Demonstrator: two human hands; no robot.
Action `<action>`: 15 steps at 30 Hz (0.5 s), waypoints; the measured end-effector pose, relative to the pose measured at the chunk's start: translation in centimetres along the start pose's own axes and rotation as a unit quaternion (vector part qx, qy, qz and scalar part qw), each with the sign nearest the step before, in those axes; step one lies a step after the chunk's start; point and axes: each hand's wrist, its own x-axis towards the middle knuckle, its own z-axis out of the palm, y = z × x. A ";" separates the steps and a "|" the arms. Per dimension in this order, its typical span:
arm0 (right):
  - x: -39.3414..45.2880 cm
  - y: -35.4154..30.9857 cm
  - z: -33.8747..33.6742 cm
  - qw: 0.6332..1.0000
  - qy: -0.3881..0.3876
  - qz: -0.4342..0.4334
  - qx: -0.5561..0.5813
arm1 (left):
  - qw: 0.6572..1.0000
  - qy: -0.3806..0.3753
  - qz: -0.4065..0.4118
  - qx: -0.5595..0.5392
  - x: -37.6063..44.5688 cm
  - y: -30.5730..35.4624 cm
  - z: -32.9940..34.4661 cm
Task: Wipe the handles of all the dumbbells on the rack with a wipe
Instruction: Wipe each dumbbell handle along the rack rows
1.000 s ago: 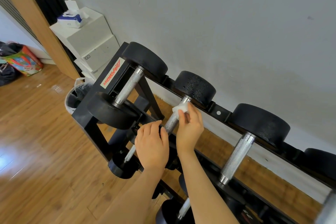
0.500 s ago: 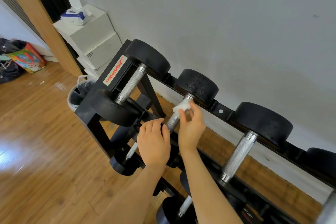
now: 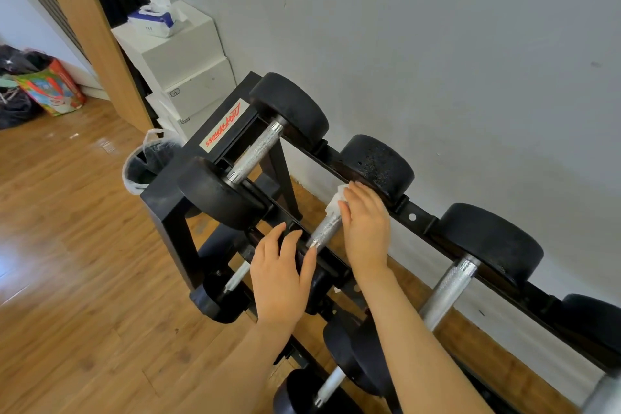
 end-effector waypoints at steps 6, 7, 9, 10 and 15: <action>-1.5 -0.1 -0.1 0.999 0.007 0.046 0.023 | 1.000 0.016 -0.002 -0.007 -0.1 0.0 0.2; -1.2 -0.1 -0.1 0.998 0.012 0.055 0.027 | 1.000 0.016 -0.001 -0.007 -0.1 0.0 0.2; -0.6 0.1 -0.1 0.996 0.028 0.072 0.036 | 1.000 0.014 -0.003 -0.010 -0.1 -0.1 0.3; -0.4 0.3 -0.1 0.995 0.034 0.079 0.041 | 1.000 0.014 -0.003 -0.012 -0.2 -0.2 0.3; -1.2 0.7 0.2 0.996 0.031 0.072 0.031 | 1.000 0.012 -0.005 -0.018 -0.1 -0.4 0.7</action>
